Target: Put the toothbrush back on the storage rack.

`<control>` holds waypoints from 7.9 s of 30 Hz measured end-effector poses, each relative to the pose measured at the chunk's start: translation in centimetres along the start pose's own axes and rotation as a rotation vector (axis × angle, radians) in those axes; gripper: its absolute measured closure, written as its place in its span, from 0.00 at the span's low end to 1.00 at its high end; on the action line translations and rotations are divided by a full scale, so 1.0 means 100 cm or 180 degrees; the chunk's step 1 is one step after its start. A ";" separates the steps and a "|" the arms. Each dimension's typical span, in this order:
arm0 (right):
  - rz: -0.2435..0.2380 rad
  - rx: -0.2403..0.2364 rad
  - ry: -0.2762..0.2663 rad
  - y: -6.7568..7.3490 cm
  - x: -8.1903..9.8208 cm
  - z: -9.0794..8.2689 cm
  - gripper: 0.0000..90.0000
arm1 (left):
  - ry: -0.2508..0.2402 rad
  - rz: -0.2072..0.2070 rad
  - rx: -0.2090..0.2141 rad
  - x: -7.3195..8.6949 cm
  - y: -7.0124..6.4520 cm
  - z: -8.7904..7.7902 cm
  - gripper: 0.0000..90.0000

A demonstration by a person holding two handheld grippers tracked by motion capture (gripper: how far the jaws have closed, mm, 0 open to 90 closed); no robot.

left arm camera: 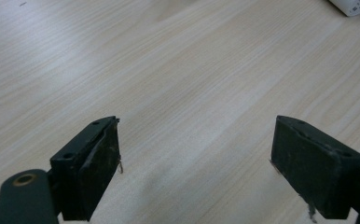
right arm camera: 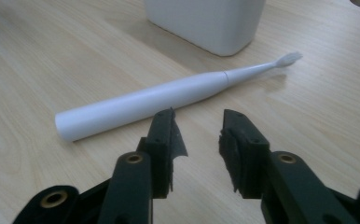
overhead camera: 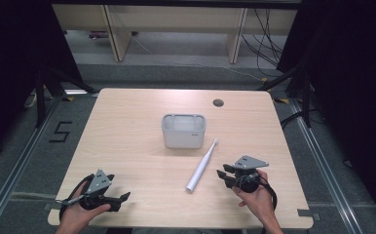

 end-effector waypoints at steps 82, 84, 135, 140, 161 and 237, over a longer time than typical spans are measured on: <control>-0.0276 -0.0415 0.0522 0.017 0.005 0.032 1.00 | -0.0020 -0.0055 -0.0013 0.000 0.001 -0.003 0.17; -0.0248 -0.0395 0.0481 0.015 0.007 0.030 1.00 | -0.0011 -0.0034 -0.0008 0.000 0.001 -0.003 0.17; -0.0002 0.0017 0.0685 -0.040 0.025 -0.020 0.90 | 0.0037 -0.0021 -0.0028 0.001 0.001 -0.001 0.17; -0.0170 0.0176 0.0736 -0.044 0.004 -0.020 0.76 | -0.0001 -0.0084 0.0007 0.000 -0.001 -0.001 0.17; -0.0290 0.0122 0.1702 -0.055 -0.018 0.025 0.62 | 0.0005 -0.0060 -0.0022 0.001 0.001 -0.001 0.17; 0.0052 0.0179 0.0923 -0.102 -0.089 -0.009 0.74 | 0.0007 -0.0082 -0.0003 0.000 0.000 -0.002 0.17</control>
Point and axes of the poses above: each handheld gripper's, and its own axes: z roughly forward along the jaws, x roughly out of its underside, y roughly to its left, the point moved 4 cm from there along z, roughly forward along the jaws, and after that the axes turned 2 degrees about -z, right-handed, at the moved point
